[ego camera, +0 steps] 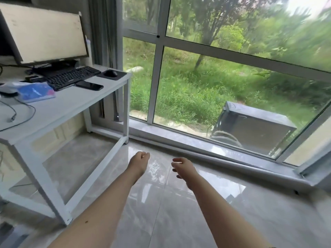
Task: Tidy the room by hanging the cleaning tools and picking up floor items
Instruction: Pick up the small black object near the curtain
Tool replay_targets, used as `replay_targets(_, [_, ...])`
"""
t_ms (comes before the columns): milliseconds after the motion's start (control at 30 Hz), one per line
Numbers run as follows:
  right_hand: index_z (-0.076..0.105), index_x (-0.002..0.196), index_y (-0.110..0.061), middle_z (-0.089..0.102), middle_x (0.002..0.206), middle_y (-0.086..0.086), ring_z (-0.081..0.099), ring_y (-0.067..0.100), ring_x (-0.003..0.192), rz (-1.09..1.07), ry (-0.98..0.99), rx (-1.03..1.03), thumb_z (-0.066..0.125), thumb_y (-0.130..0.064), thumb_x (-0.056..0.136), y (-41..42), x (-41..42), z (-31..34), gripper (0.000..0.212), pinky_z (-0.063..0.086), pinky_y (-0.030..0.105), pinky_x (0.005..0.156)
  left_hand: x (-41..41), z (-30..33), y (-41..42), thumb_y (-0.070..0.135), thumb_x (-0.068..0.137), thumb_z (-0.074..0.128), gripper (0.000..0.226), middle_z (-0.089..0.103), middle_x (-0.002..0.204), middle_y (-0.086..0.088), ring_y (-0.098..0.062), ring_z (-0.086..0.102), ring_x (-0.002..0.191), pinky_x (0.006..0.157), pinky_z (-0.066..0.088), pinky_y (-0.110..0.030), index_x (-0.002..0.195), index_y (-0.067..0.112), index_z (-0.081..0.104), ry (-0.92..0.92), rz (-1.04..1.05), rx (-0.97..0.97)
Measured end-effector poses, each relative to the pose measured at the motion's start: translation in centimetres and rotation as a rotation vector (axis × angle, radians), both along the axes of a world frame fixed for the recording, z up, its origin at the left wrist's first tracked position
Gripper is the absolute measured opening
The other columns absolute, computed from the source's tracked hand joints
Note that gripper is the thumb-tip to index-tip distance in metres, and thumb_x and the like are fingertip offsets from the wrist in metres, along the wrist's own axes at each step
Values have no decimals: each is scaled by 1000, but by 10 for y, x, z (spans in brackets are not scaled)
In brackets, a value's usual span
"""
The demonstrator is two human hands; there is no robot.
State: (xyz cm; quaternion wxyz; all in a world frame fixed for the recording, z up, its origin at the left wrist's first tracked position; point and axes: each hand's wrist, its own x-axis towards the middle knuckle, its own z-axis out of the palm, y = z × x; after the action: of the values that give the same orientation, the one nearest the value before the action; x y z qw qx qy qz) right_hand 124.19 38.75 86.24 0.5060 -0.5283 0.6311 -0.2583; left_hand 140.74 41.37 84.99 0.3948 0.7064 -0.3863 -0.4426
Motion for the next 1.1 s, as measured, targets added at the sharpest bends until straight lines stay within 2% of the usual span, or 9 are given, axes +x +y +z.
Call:
replay_targets(133, [55,126,-6,58,100,7,55,18,86,-41,-1,-74,51,-12,91,-69,6,33,36,42,22,67,19,28,-79,32,98,41,39,54,129,-11,-24,49,104,85,34,-28,127,8,51,-53,-68,-47])
replay_targets(267, [57,122,-7,58,88,7,51,13,68,-123,4,-117,51,-11,90,-128,-5,65,32,39,15,48,14,61,-160,35,97,42,39,51,132,-13,-28,50,112,86,37,-31,126,10,49,-108,-145,-57])
replay_targets(367, [58,120,-11,59,92,6,55,17,77,-180,41,-132,52,-13,90,-150,-29,81,31,40,16,49,-11,73,-199,33,97,44,48,48,139,-14,-31,48,122,92,39,-32,137,5,43,-121,-222,-66])
replay_targets(533, [60,120,-11,59,96,6,52,15,72,-353,121,-171,53,-14,88,-182,-102,97,33,38,19,58,-100,81,-259,29,97,47,45,52,134,-16,-29,51,118,87,37,-30,133,3,47,-114,-441,-119])
replay_targets(600, [60,120,-10,59,98,7,54,19,83,-419,136,-173,53,-14,88,-195,-136,100,33,38,20,59,-139,84,-280,27,97,47,45,51,136,-16,-29,50,121,90,38,-29,134,2,45,-110,-522,-145])
replay_targets(700, [59,121,-9,61,100,10,57,22,88,-494,133,-178,52,-13,88,-214,-184,99,34,39,20,59,-191,88,-311,25,98,46,46,49,139,-17,-30,48,126,98,37,-30,136,0,43,-150,-609,-179])
replay_targets(867, [58,123,-6,62,111,11,60,28,115,-618,101,-194,52,-14,89,-253,-269,97,35,41,23,72,-279,99,-358,23,97,47,46,49,139,-20,-32,48,126,104,37,-36,135,-3,44,-183,-709,-210])
replay_targets(1000, [58,123,-6,59,104,8,59,28,112,-733,96,-158,52,-13,89,-273,-345,93,36,41,28,82,-361,109,-393,23,97,48,45,53,135,-21,-33,51,123,104,39,-37,133,-5,47,-252,-849,-234])
replay_targets(1100, [57,123,-6,58,103,10,57,24,96,-832,68,-133,51,-12,90,-279,-398,88,34,43,27,74,-418,111,-412,20,96,48,43,55,133,-21,-31,52,121,104,40,-36,131,-4,49,-247,-928,-268])
